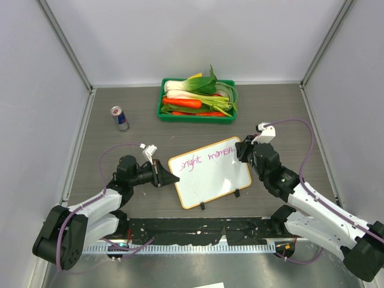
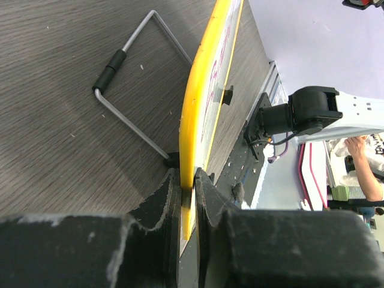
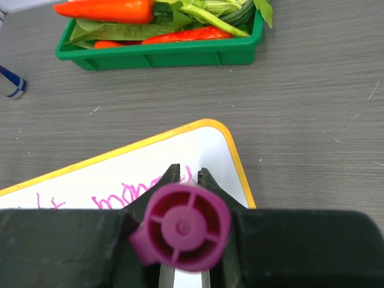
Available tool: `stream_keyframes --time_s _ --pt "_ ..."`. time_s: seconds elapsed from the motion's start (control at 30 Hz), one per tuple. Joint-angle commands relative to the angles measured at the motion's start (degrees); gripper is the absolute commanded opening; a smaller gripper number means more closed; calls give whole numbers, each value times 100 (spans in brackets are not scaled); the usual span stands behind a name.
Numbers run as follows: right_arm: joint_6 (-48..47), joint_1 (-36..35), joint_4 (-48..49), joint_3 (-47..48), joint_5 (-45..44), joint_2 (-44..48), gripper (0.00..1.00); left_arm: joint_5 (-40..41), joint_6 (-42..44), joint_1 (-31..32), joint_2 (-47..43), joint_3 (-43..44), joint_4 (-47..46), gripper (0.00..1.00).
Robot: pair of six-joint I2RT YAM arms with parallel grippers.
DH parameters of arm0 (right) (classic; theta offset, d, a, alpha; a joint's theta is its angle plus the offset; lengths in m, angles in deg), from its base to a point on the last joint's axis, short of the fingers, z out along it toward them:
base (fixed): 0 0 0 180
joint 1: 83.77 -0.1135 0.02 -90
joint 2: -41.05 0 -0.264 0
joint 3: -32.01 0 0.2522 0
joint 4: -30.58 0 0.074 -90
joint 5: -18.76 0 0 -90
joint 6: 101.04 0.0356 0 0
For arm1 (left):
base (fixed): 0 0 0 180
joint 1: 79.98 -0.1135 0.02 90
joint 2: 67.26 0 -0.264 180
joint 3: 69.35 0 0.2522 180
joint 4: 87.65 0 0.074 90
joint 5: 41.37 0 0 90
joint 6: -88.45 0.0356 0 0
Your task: Write a sentence on the whiteboard
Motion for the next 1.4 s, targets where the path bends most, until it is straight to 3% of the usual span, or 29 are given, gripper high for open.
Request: stream_keyframes --time_s 0.0,0.83,1.37 --pt "-143 25 316 292 -53 185 1 118 227 -5 26 13 -19 0" --pt "-266 78 386 240 -730 -307 1 92 227 3 79 22 -45 0" --pt "-231 86 316 415 -317 18 1 100 218 -5 96 22 -54 0"
